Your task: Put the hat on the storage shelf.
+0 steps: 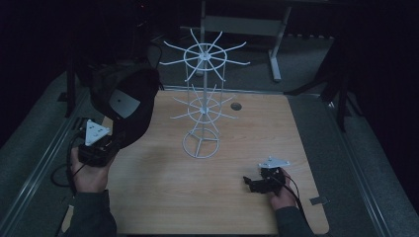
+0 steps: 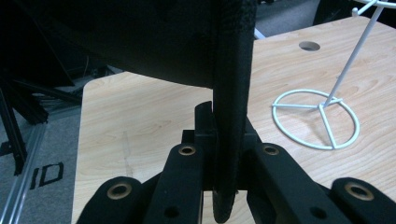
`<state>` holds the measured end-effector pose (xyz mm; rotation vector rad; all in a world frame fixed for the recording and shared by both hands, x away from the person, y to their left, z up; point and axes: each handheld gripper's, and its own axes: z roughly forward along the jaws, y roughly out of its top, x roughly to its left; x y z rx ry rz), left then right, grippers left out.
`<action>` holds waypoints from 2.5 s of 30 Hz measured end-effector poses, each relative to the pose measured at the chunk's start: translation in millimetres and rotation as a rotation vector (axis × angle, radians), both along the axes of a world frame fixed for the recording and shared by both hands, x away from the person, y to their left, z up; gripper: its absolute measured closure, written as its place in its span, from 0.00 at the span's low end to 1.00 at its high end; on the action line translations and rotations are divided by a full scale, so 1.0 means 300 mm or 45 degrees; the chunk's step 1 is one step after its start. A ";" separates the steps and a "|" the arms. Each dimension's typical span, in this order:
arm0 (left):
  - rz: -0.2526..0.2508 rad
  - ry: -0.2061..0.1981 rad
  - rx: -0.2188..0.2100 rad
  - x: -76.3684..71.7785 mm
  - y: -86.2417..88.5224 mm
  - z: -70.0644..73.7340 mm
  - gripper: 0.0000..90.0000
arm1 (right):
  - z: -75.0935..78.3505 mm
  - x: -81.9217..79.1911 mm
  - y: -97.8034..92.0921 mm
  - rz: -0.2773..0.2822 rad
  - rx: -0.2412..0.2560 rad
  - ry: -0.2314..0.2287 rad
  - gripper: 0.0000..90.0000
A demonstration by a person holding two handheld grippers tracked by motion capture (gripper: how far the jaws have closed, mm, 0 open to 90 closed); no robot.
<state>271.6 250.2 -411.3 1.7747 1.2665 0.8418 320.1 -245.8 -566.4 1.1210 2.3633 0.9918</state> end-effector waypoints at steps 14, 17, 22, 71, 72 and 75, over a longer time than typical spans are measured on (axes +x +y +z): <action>-0.001 -0.010 -0.015 0.006 -0.007 0.020 0.96 | 0.000 0.000 0.000 0.000 0.000 0.000 0.13; 0.001 -0.013 -0.021 0.008 -0.009 0.023 0.96 | 0.000 0.000 0.000 0.001 0.000 -0.001 0.13; 0.000 -0.015 -0.025 0.011 -0.012 0.028 0.96 | 0.000 0.000 0.000 0.002 -0.001 -0.002 0.13; -0.004 -0.056 -0.032 0.019 -0.039 0.071 0.96 | 0.000 0.000 0.000 0.001 -0.001 0.000 0.13; -0.003 -0.057 -0.033 0.020 -0.040 0.073 0.96 | 0.000 0.000 0.000 0.002 -0.001 0.000 0.13; -0.004 -0.063 -0.036 0.020 -0.042 0.076 0.96 | 0.000 0.000 0.000 0.002 -0.002 -0.001 0.13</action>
